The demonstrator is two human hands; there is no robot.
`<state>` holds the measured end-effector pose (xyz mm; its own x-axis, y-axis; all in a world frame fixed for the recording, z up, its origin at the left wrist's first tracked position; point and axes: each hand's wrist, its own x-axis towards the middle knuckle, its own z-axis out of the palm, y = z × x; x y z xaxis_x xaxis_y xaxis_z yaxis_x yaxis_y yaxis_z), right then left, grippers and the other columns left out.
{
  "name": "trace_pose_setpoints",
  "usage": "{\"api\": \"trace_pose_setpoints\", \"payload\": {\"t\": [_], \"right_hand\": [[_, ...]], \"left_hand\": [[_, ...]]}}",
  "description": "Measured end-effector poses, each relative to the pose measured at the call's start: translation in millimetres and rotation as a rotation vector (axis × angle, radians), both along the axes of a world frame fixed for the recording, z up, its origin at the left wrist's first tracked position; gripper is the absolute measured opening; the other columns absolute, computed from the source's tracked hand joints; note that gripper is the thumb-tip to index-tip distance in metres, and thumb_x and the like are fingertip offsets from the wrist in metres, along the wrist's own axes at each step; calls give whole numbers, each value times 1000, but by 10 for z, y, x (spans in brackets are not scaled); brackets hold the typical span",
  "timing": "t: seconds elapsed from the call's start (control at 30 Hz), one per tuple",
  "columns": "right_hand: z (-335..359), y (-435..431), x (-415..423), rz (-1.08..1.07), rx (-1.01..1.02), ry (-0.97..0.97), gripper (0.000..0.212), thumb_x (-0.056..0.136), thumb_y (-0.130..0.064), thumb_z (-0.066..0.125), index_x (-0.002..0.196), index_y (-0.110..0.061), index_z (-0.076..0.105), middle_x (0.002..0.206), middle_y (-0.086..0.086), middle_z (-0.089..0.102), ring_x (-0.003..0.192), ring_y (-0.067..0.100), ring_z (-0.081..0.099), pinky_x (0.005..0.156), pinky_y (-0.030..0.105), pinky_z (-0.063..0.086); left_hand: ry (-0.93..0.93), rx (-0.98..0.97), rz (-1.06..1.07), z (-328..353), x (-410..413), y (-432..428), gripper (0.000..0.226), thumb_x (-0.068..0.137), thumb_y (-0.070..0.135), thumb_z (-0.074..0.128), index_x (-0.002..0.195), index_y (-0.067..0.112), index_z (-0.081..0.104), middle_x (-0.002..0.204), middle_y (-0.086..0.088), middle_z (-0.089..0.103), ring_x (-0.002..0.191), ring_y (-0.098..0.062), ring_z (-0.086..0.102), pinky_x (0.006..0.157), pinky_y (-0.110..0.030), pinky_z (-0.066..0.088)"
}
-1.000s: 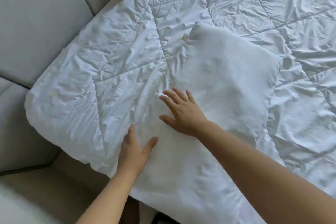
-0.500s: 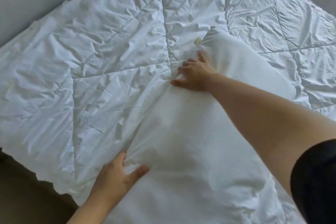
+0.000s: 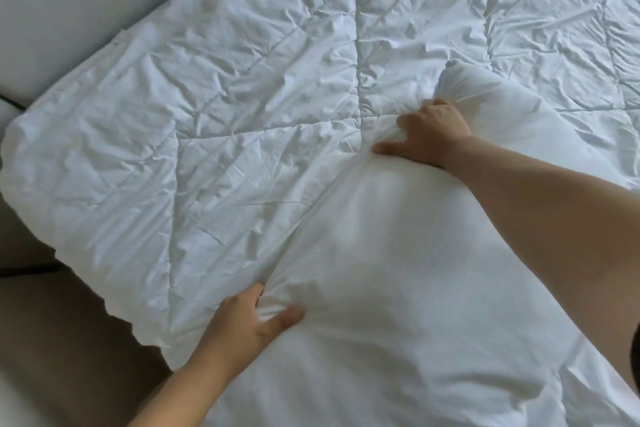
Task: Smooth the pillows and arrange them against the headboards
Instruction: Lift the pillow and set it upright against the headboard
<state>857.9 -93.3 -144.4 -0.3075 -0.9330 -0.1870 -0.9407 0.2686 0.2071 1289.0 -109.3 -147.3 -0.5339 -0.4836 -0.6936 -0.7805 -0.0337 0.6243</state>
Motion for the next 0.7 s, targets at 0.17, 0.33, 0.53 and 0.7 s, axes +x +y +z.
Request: {"api": "trace_pose_setpoints", "payload": {"t": [0.17,0.33,0.53,0.7], "right_hand": [[362,-77,-8,-7,-44,12,79,71,-95,31,68,-23,62,76,10,69,82,33,66,84,40,44],[967,-371,55,13,-125,24,88,69,-97,25,67,-18,63,76,13,68,79,34,67,83,40,47],[1741,-1173,204,-1,-275,14,82,70,-96,28,72,-20,60,84,17,70,89,39,66,83,42,46],[2183,-1968,359,-42,-387,-59,75,72,-91,32,64,-19,50,78,20,65,85,42,62,78,44,46]], "left_hand": [[105,156,-40,290,38,-145,69,58,86,69,96,28,72,93,17,76,83,-1,71,78,-28,58],[179,144,-89,735,63,-385,69,59,86,68,102,31,72,97,21,75,88,3,70,80,-24,57],[193,-40,-66,1297,202,-1378,58,64,79,70,104,36,71,101,27,72,91,7,68,82,-24,53],[157,-222,-72,1759,344,-2268,61,58,84,67,94,36,72,91,26,73,81,7,68,69,-21,50]]}}
